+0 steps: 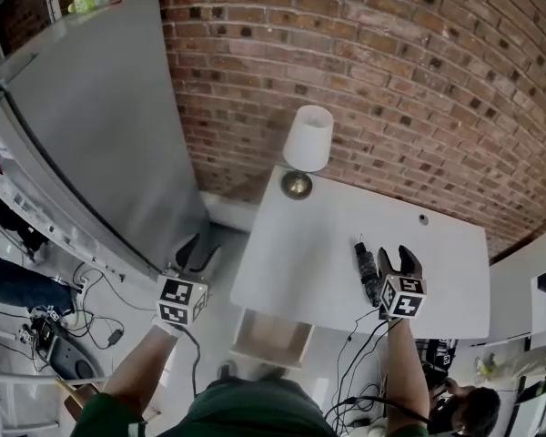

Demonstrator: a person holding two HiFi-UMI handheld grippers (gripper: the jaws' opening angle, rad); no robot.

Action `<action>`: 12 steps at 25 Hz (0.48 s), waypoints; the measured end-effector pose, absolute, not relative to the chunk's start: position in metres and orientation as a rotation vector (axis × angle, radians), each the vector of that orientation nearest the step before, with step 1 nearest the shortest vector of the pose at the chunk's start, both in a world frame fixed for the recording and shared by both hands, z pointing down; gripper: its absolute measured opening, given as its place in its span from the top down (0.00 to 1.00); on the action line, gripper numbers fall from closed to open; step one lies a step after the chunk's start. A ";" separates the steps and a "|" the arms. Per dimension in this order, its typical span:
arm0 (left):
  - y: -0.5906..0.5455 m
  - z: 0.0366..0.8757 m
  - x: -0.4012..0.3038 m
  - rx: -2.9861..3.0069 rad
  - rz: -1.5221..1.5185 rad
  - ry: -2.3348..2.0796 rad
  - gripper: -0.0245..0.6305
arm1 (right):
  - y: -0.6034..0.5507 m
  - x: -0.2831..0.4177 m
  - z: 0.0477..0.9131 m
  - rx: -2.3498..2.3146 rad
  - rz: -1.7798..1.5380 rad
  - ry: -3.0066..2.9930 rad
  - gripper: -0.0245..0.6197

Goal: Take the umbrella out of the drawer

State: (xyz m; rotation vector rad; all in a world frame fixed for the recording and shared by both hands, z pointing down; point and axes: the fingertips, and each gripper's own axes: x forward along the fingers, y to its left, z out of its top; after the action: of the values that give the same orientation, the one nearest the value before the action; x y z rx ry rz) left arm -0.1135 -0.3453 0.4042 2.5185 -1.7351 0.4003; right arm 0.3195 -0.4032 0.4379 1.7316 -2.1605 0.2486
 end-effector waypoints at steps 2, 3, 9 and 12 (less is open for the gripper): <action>-0.348 0.388 -0.117 2.564 0.361 -1.722 0.64 | -0.387 0.303 0.396 1.791 0.173 -2.225 0.61; -0.349 0.379 -0.118 2.589 0.344 -1.714 0.64 | -0.378 0.294 0.378 1.813 0.140 -2.252 0.61; -0.343 0.324 -0.114 2.726 0.213 -1.668 0.64 | -0.328 0.252 0.308 1.937 0.005 -2.313 0.61; -0.336 0.300 -0.111 2.759 0.118 -1.653 0.65 | -0.307 0.238 0.289 2.002 -0.029 -2.329 0.61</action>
State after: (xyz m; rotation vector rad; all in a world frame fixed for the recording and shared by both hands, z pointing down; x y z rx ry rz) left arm -0.1111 -0.3356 0.3003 2.7588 -1.6533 0.1177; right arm 0.2385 -0.3074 0.2889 2.0022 -2.3292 -0.0294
